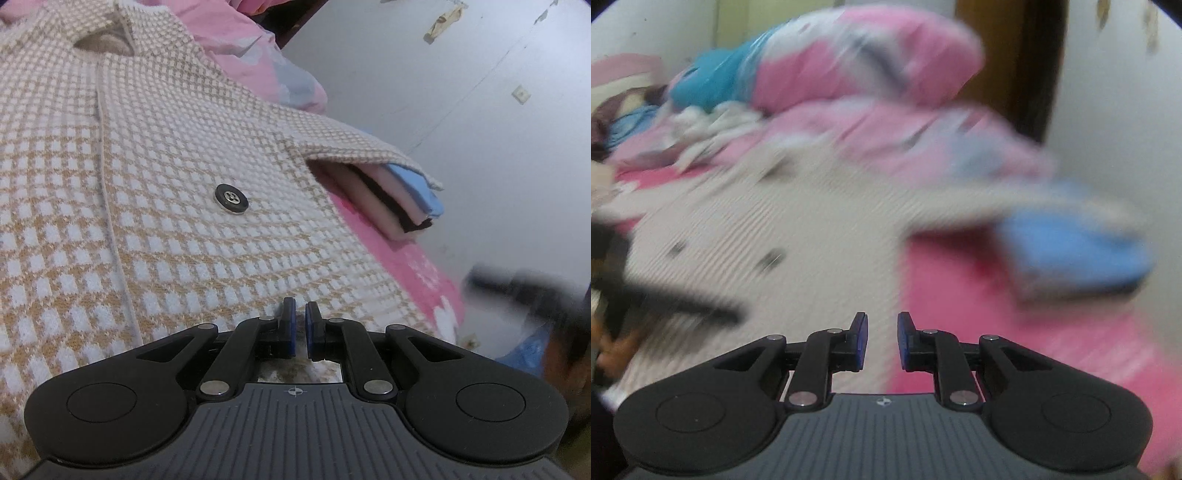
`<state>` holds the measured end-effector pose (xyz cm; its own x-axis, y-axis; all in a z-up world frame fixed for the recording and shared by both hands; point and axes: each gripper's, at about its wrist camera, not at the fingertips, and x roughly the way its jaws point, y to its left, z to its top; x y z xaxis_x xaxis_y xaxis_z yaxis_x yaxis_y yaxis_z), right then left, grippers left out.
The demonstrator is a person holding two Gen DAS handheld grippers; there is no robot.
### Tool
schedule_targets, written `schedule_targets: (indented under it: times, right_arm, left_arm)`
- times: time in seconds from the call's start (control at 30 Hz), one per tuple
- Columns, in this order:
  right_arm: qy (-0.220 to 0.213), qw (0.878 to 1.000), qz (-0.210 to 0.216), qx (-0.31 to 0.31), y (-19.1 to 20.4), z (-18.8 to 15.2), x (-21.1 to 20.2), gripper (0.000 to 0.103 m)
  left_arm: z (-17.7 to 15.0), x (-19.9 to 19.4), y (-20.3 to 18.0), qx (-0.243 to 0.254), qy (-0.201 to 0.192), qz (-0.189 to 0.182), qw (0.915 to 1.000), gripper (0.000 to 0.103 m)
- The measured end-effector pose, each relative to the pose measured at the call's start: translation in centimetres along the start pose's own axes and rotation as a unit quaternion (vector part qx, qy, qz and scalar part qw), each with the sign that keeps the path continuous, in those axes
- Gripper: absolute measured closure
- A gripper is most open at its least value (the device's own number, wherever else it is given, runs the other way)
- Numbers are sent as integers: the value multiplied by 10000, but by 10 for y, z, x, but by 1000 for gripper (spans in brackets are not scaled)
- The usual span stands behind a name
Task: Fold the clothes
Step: 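Open the left gripper and draw both grippers back from the coat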
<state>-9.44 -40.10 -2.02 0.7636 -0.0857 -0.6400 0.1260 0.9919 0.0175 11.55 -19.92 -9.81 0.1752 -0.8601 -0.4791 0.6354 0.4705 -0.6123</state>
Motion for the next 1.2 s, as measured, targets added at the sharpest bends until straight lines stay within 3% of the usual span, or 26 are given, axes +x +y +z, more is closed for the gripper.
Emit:
schedule_targets:
  times: [0.03, 0.1, 0.17, 0.23, 0.3, 0.37, 0.5, 0.57, 0.7, 0.97, 1.2]
  right_arm:
    - [90, 9998, 127, 144, 8, -16, 13, 86]
    - [19, 9998, -192, -95, 29, -47, 32, 85]
    - [-317, 9969, -570, -440, 48, -60, 34, 85]
    - [-351, 9957, -776, -367, 54, -60, 33, 84]
    - [-355, 9957, -847, -128, 55, -58, 33, 83]
    - [-407, 9955, -843, 110, 52, -60, 33, 83]
    - [-534, 9944, -813, 406, 48, -70, 28, 83]
    - [-605, 9934, -812, 539, 47, -78, 25, 83]
    - [-887, 9903, -882, 612, 48, -90, 22, 82]
    - [-1083, 9850, -1178, 648, 59, -100, 10, 78]
    - [-966, 9844, -1324, 639, 69, -115, -19, 70]
  left_arm:
    - [0, -1, -2, 6, 21, 68, 10000, 94]
    - [2, -3, -6, 12, 75, 201, 9998, 95]
    - [4, -9, -15, 70, 146, 383, 9991, 94]
    - [6, -21, -26, 145, 144, 607, 9979, 86]
    - [3, -40, -40, 314, 91, 894, 9955, 70]
    - [-1, -61, -56, 516, 20, 1204, 9914, 63]
    - [-22, -98, -63, 832, -226, 1949, 9770, 46]
    - [-33, -116, -65, 981, -355, 2327, 9669, 43]
    - [-55, -114, -36, 805, -17, 2904, 9535, 42]
    - [-65, -108, -33, 836, -174, 2997, 9502, 32]
    - [-70, -116, -34, 650, -307, 2794, 9575, 25]
